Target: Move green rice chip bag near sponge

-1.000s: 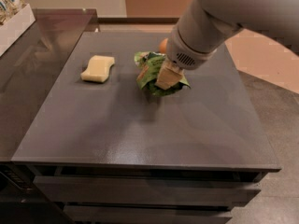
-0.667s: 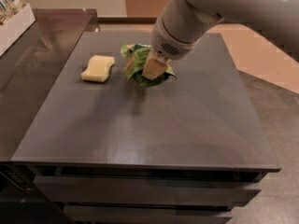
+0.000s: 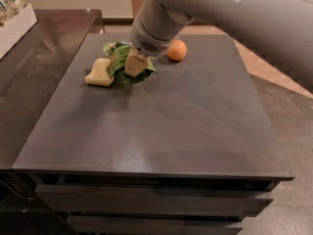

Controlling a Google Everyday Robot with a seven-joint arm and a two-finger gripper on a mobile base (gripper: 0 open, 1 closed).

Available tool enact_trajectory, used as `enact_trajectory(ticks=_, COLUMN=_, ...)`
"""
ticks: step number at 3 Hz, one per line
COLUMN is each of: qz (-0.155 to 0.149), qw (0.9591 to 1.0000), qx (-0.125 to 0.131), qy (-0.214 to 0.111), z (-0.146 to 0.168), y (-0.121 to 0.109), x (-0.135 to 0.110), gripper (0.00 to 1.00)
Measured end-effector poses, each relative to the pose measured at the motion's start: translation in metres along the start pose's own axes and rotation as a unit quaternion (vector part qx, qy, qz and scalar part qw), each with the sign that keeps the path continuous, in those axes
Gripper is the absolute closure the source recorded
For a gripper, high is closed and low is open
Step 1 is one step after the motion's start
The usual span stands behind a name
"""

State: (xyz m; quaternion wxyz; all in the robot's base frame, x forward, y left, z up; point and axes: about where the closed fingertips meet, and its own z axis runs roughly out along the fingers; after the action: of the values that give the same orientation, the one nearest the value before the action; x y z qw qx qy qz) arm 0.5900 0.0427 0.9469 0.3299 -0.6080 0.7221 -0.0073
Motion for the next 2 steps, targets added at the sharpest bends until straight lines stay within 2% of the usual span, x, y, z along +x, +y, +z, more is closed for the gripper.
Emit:
enact_trajectory(ticks=1, qz=-0.002, qw=0.9999, qx=-0.002, qy=-0.012, z=0.02, y=-0.0019, x=-0.0144, gripper=0.59)
enact_trajectory(ticks=2, qz=-0.003, qw=0.9999, qx=-0.003, qy=-0.012, z=0.0203, y=-0.0009, x=-0.0147, gripper=0.35)
